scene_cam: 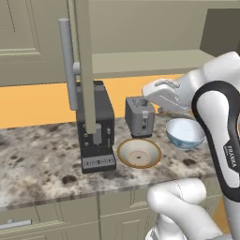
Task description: Open the cabinet. Pick the bowls from the counter and place them in the cabinet. Then close the cabinet.
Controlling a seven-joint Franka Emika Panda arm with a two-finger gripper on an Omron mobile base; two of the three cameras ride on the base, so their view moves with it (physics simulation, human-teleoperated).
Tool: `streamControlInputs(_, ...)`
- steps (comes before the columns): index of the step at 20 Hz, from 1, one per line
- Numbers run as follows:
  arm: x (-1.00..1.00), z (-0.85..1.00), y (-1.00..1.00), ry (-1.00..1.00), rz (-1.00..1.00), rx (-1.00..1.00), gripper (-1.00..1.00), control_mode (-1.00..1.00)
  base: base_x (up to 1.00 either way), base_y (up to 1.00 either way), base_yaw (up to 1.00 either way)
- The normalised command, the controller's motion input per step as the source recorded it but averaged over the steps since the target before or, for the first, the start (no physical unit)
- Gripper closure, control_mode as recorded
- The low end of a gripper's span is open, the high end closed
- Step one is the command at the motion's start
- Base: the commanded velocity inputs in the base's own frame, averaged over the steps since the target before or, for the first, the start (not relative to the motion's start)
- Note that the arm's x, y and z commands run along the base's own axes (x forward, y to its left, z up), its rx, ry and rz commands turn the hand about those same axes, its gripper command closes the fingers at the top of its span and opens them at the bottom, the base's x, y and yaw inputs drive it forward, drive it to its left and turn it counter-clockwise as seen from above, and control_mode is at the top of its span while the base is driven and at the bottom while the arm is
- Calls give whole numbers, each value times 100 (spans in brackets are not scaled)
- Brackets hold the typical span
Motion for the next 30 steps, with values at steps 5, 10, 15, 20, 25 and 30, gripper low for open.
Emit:
streamControlInputs(5,4,-21,-43,7,-20,-16,-100,-100,0,0,0)
streamControlInputs(10,0,-35,-35,0,-15,-13,-100,-100,0,0,0)
streamControlInputs(15,1,-54,-31,0,-12,-7,-100,-100,0,0,0)
streamControlInputs(20,0,-53,-35,1,-10,0,-100,-100,0,0,0)
streamControlInputs(25,2,-50,-27,1,-7,0,-100,-100,0,0,0)
streamControlInputs(30,24,-41,-16,0,-5,0,-100,-100,0,0,0)
